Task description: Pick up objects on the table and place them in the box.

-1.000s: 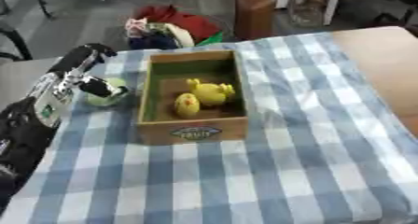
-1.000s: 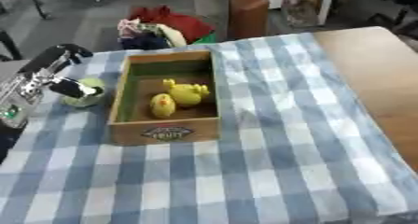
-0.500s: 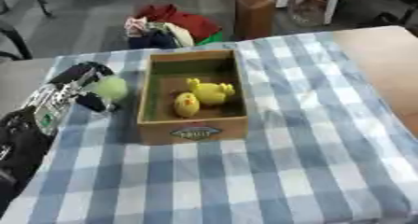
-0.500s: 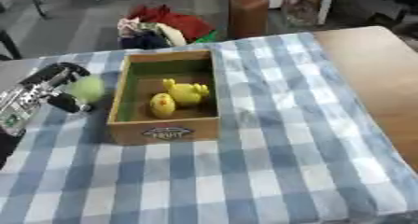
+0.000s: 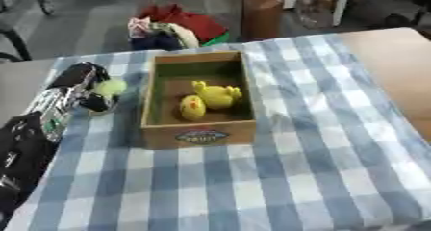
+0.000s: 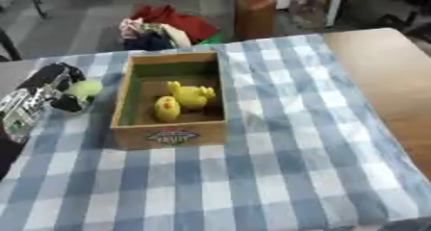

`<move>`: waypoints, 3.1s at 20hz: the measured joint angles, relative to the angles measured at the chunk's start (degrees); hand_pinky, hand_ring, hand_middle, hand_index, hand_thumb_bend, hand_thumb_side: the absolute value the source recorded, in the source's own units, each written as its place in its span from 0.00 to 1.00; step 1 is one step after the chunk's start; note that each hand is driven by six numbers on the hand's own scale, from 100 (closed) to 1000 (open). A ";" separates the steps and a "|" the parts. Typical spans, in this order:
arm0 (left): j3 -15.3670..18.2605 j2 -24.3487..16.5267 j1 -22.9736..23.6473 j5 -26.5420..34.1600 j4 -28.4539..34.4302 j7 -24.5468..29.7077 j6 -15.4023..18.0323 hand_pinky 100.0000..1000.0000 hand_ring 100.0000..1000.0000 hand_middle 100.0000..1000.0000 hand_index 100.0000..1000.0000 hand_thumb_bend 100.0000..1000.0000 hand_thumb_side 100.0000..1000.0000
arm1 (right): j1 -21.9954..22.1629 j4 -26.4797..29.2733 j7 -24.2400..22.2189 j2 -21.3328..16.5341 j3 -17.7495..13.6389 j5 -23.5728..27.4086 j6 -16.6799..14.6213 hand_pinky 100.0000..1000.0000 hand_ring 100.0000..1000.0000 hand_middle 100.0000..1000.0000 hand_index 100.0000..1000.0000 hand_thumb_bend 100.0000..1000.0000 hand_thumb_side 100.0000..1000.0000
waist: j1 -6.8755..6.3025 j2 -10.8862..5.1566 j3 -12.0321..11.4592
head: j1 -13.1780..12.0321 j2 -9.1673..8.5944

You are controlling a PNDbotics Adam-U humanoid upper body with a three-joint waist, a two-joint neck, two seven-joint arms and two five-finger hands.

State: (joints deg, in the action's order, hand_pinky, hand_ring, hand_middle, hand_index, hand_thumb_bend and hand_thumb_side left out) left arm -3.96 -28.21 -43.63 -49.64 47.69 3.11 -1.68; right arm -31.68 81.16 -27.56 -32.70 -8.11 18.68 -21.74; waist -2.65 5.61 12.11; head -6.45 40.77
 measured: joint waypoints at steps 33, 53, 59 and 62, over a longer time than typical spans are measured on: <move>-10.65 7.57 -3.98 12.94 8.90 4.57 13.44 0.76 0.77 0.82 0.85 0.69 0.34 | -0.24 1.13 0.38 0.04 0.50 1.37 -0.90 0.63 0.99 0.59 0.80 0.00 0.31 | 0.42 -0.36 1.59 | -0.72 0.00; -1.90 0.41 14.95 42.05 35.73 -10.38 6.79 0.68 0.60 0.62 0.73 0.19 0.10 | 1.28 0.58 2.08 -0.49 -0.71 0.26 -0.76 0.62 1.00 0.60 0.81 0.00 0.30 | 0.30 -0.03 -2.29 | 0.84 -0.04; 1.87 0.56 20.97 46.62 43.51 -16.00 4.87 0.67 0.59 0.60 0.72 0.16 0.10 | 1.98 -0.02 2.47 -0.49 -0.89 -0.65 -0.39 0.62 1.00 0.60 0.82 0.00 0.29 | 0.25 0.04 -2.89 | 1.06 0.01; 3.02 1.08 23.05 47.21 44.40 -17.53 4.33 0.67 0.58 0.59 0.71 0.15 0.10 | 2.19 -0.33 2.67 -0.49 -1.09 -0.95 -0.18 0.61 1.00 0.60 0.83 0.00 0.28 | 0.27 0.07 -3.08 | 1.06 0.23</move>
State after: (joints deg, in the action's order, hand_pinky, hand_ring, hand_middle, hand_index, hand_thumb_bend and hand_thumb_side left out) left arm -0.93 -27.13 -20.57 -2.44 92.08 -14.42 2.64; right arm -29.49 80.83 -24.89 -33.19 -9.20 17.73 -21.93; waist -2.39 5.69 9.03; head -5.39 41.00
